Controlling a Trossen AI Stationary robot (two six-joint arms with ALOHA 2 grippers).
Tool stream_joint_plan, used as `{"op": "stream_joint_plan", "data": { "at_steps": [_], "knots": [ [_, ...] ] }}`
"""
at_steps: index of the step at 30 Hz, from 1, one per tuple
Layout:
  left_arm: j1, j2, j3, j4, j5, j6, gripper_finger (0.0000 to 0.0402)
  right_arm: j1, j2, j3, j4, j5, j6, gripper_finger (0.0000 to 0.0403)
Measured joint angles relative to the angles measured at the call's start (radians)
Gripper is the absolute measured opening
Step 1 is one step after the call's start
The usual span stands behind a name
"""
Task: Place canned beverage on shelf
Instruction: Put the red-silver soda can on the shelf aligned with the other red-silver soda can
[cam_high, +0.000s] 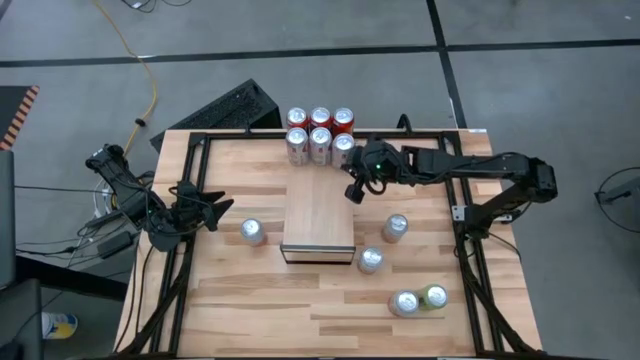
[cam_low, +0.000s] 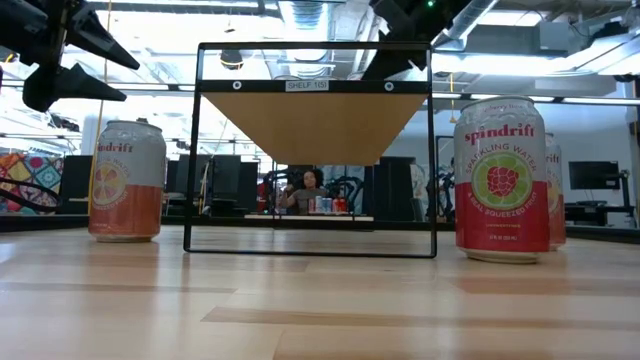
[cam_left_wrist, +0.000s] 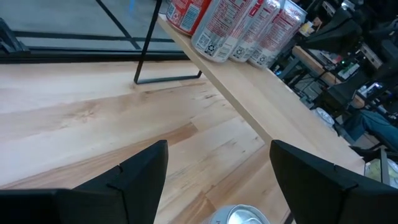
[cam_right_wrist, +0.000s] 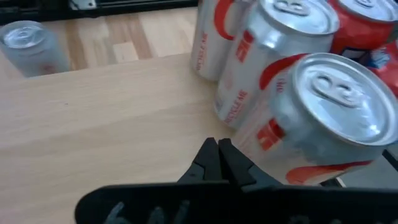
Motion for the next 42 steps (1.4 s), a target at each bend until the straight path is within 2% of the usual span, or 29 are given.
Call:
{"op": "stream_joint_plan", "data": {
  "at_steps": [13, 17, 22, 29, 36, 42],
  "knots": [
    [0.000, 0.000, 0.000, -0.003, 0.000, 0.003, 0.0270, -0.043, 0.000, 0.000, 0.021, 0.004, 0.000, 0.0000],
    [0.000, 0.000, 0.000, -0.010, 0.000, 0.003, 0.0270, -0.021, -0.003, 0.001, 0.037, 0.004, 0.000, 0.0000],
    [0.000, 0.000, 0.000, -0.011, 0.000, -0.001, 0.0270, 0.025, -0.042, 0.039, -0.040, 0.005, 0.000, 0.0000],
    [0.000, 0.000, 0.000, -0.012, 0.000, -0.001, 0.0270, 0.035, -0.092, 0.045, -0.186, 0.160, 0.027, 0.0000],
    [0.000, 0.000, 0.000, -0.021, -0.002, 0.000, 0.0270, 0.012, -0.080, 0.045, -0.132, 0.085, -0.014, 0.0000],
    [0.000, 0.000, 0.000, -0.021, -0.002, -0.004, 0.0270, 0.017, -0.064, 0.043, -0.132, 0.084, -0.031, 0.0000]
  ]
}}
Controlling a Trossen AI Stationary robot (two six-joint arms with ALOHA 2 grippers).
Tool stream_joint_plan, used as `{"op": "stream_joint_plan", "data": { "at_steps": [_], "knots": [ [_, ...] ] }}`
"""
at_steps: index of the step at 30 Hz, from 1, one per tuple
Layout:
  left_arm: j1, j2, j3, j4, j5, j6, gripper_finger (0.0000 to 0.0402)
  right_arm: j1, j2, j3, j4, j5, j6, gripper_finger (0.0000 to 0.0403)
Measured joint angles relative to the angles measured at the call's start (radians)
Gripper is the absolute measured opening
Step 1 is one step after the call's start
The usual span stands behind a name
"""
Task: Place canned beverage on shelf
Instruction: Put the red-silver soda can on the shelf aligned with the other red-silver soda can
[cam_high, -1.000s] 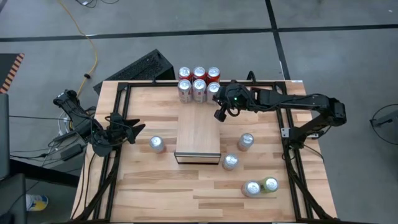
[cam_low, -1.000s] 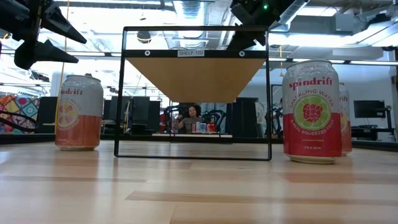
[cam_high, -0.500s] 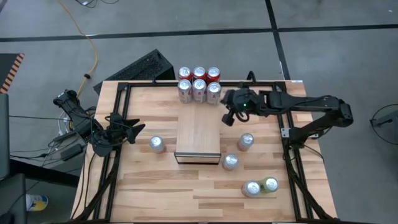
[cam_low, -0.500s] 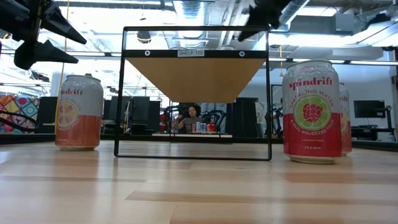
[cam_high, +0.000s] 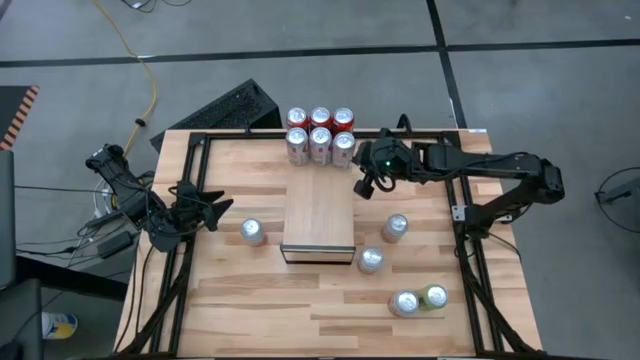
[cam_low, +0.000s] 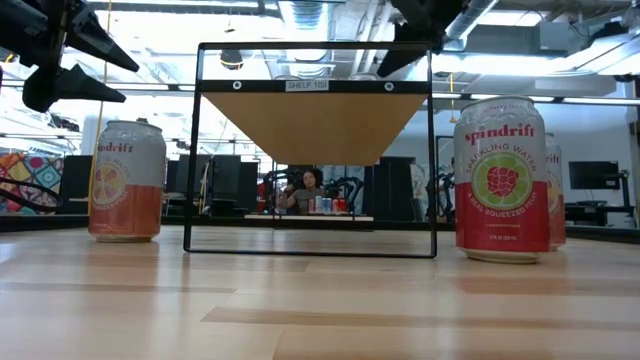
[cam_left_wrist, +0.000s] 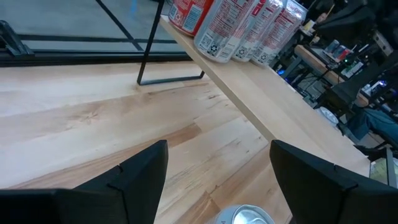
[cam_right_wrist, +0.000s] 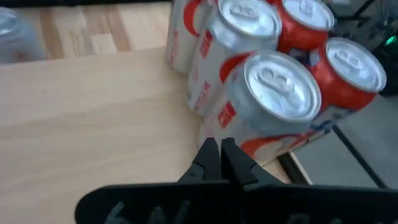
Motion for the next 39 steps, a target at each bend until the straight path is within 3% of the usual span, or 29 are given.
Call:
{"op": "stream_joint_plan", "data": {
  "at_steps": [10, 16, 32, 39],
  "knots": [
    [0.000, 0.000, 0.000, -0.005, -0.002, -0.003, 0.0270, -0.047, -0.002, 0.002, 0.043, -0.005, -0.035, 0.0000],
    [0.000, 0.000, 0.000, -0.005, -0.002, -0.014, 0.0270, -0.048, -0.002, 0.002, 0.056, -0.076, -0.043, 0.0000],
    [0.000, 0.000, 0.000, -0.004, -0.002, -0.022, 0.0270, -0.067, -0.002, 0.002, 0.093, -0.083, -0.094, 0.0000],
    [0.000, 0.000, 0.000, -0.005, -0.003, -0.021, 0.0270, -0.066, 0.007, 0.002, 0.095, -0.170, -0.094, 0.0000]
  ]
}}
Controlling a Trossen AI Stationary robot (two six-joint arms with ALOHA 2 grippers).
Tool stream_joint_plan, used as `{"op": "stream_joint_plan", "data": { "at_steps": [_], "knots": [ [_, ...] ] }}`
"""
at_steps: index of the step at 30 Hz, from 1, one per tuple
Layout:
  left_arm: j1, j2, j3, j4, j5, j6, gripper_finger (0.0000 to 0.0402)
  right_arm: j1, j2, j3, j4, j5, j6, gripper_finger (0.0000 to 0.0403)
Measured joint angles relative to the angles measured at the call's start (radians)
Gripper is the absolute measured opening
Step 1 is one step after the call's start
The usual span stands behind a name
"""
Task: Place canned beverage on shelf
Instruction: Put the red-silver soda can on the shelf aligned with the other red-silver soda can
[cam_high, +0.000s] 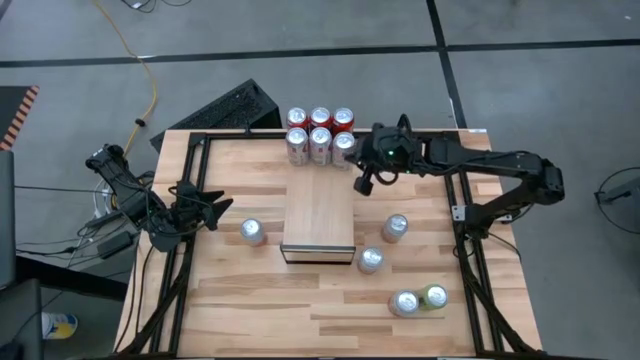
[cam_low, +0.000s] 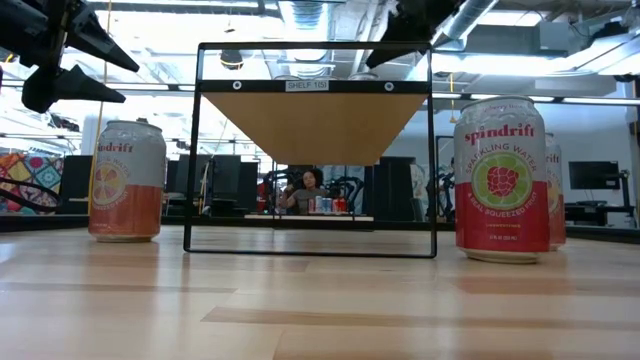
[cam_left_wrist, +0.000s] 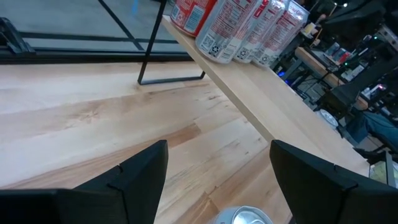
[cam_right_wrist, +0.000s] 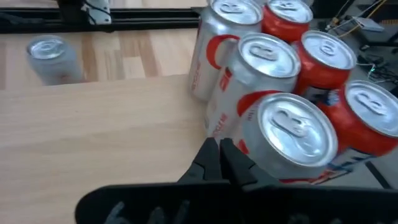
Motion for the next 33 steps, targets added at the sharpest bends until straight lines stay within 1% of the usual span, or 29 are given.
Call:
{"op": "stream_joint_plan", "data": {
  "at_steps": [11, 20, 27, 33],
  "knots": [
    [0.000, 0.000, 0.000, 0.000, -0.017, -0.009, 0.0270, 0.018, 0.100, -0.001, 0.010, -0.018, -0.034, 0.0000],
    [0.000, 0.000, 0.000, 0.000, -0.018, -0.016, 0.0270, 0.014, 0.102, 0.000, 0.013, -0.016, -0.034, 0.0000],
    [0.000, 0.000, 0.000, 0.000, -0.017, -0.017, 0.0270, 0.015, 0.102, 0.000, 0.012, 0.036, -0.037, 0.0000],
    [0.000, 0.000, 0.000, 0.000, -0.018, -0.017, 0.0270, 0.015, 0.102, 0.000, 0.013, 0.038, -0.049, 0.0000]
  ]
}}
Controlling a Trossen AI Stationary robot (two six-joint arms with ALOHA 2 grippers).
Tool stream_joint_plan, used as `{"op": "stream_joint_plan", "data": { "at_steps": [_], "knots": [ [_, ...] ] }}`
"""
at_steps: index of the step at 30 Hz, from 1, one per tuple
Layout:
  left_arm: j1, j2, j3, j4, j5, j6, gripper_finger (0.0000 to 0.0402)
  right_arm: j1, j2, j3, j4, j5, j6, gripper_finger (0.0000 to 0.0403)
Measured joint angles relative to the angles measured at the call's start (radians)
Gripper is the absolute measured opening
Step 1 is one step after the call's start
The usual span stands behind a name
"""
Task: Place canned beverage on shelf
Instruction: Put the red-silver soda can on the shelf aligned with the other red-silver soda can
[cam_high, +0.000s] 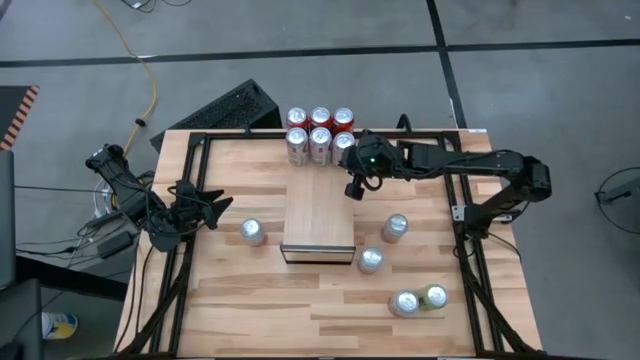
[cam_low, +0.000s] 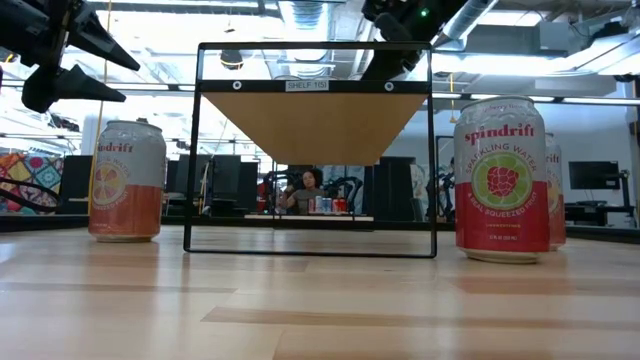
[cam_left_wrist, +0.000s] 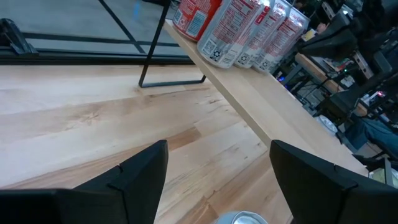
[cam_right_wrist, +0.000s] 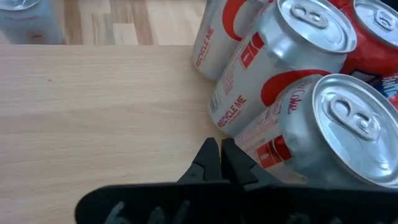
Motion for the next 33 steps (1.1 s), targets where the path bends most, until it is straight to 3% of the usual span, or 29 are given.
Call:
{"op": "stream_joint_plan", "data": {
  "at_steps": [33],
  "knots": [
    [0.000, 0.000, 0.000, 0.000, -0.009, 0.003, 0.0270, -0.020, 0.005, 0.000, 0.063, 0.030, -0.011, 0.0000]
  ]
}}
